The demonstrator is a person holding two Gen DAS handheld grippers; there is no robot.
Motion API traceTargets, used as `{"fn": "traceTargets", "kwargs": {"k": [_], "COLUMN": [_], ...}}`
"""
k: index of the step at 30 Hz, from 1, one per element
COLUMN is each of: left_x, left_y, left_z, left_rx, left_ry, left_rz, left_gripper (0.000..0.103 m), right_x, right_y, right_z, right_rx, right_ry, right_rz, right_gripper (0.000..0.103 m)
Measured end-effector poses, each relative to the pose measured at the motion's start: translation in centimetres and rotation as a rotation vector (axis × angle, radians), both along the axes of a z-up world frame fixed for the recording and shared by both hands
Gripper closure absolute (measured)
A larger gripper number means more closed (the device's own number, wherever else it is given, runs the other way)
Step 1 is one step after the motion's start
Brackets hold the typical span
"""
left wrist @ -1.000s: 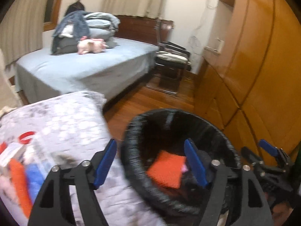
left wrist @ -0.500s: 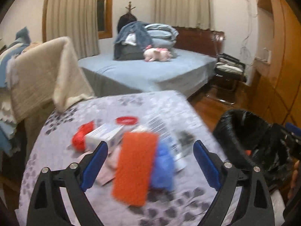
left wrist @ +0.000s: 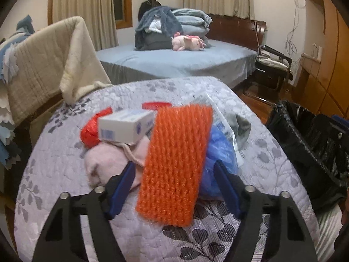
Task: Collect trash
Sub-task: 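Grasp the second orange mesh scrubber with the left tool, then grasp the blue plastic bag with the right tool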
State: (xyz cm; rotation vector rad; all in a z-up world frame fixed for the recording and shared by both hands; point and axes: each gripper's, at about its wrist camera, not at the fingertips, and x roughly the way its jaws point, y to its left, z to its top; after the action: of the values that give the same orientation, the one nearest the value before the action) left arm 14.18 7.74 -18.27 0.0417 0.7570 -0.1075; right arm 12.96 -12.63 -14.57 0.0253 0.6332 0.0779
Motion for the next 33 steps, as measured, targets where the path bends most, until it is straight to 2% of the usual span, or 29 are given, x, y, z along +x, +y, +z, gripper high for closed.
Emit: {"fn": "traceTargets", "kwargs": {"k": [3,8,12,17,18,22,27,33], "left_x": [0.1,-0.3,-0.9,-1.5,-1.6,-2.2,-2.7,-2.5], "left_y": [0.0,0.2,0.9,2.3,2.7,4.8,7.3,8.7], "left_z": [-0.7,-0.2,1.3,2.5,2.6,2.9,2.0,0.1], "left_rx": [-0.025,-0.056,-0.093,-0.090,-0.092,-0.086,-0.095,-0.178], "left_ry": [0.029,0.026,0.008,-0.002,0.001,-0.011,0.023,0.088], "left_rz": [-0.017,-0.046,-0.041,-0.007,0.007,0.061,0.112,0.106], "left_gripper": [0.051,0.075,0.075,0.076,0.078,0.080,0.084,0.083], "right_x": [0.1,0.2,0.3,0.5,0.6,1.2,1.9,2.3], "right_y": [0.2,0.9,2.2,4.1,4.7,7.2,10.1,11.6], "right_z": [-0.1,-0.2,-0.3,-0.6,-0.7,-1.3,-2.7,-3.9], "right_rx": [-0.002,0.003,0.010,0.031,0.033,0.042,0.035,0.012], "right_ry": [0.004,0.003,0.002,0.004,0.002,0.017,0.056,0.091], "right_rz": [0.010,0.035,0.069,0.107,0.117,0.170,0.234,0.252], "right_gripper": [0.007,0.007,0.007,0.007,0.007,0.018,0.027,0.028]}}
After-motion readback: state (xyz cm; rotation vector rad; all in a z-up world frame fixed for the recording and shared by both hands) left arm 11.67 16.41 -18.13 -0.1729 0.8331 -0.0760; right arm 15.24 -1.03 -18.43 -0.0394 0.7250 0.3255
